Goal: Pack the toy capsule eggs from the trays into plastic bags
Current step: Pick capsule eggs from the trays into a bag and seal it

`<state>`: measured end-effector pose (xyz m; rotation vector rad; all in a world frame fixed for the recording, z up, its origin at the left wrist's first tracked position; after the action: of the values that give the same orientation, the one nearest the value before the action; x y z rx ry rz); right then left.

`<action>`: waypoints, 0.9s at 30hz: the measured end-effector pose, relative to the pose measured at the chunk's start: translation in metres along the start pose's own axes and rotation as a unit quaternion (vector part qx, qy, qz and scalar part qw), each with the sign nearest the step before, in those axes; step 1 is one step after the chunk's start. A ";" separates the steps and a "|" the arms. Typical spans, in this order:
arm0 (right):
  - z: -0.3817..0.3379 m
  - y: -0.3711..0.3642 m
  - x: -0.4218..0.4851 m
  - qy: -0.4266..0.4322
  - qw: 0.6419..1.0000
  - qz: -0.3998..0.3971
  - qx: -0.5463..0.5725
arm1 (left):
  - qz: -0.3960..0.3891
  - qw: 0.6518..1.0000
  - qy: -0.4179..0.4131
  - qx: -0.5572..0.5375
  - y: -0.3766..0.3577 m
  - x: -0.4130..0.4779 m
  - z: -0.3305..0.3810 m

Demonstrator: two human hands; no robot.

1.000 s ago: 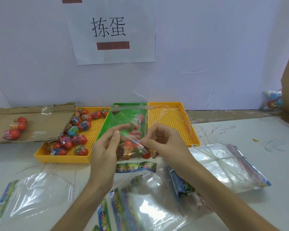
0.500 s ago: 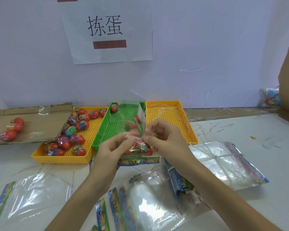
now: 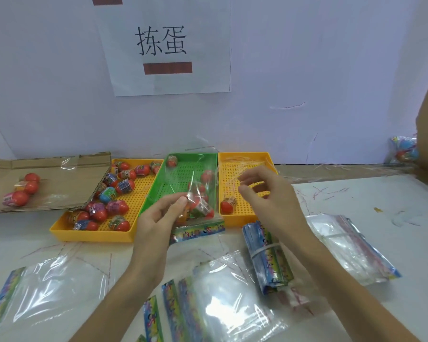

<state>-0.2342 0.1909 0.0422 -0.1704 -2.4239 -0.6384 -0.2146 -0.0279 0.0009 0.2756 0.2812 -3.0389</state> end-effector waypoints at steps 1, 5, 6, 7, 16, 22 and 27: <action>0.001 -0.005 0.000 0.021 0.995 -0.059 -0.071 | 0.005 1.000 0.010 -0.010 0.002 0.001 -0.001; 0.011 -0.029 -0.010 0.026 0.929 -0.305 -0.208 | -0.008 0.997 0.046 -0.061 0.001 0.002 -0.003; 0.012 -0.030 -0.012 0.024 0.927 -0.314 -0.203 | -0.011 0.996 0.049 -0.073 0.001 0.002 -0.002; 0.012 -0.030 -0.012 0.020 0.935 -0.302 -0.185 | -0.014 0.996 0.048 -0.080 0.001 0.002 -0.002; 0.012 -0.011 -0.004 0.003 0.991 -0.094 -0.097 | -0.054 0.998 0.015 -0.039 -0.005 -0.002 0.003; -0.013 0.007 0.000 0.041 0.992 0.089 0.078 | -0.022 0.994 -0.070 0.084 -0.009 -0.009 0.007; -0.052 0.026 -0.009 0.223 0.948 0.225 -0.003 | -0.020 0.977 -0.133 0.163 -0.016 -0.015 0.010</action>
<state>-0.1916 0.1887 0.0833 -0.5070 -1.8577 -0.4188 -0.2032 -0.0135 0.0166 -0.1242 -0.2339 -3.0989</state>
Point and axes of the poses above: each hand's wrist, its own x-axis towards the middle knuckle, its own y-axis out of the back of the hand, z = x × y, the point moved 4 cm from there along x, towards the middle knuckle, and after that the axes turned 15 degrees about y, right-handed, at the moved point
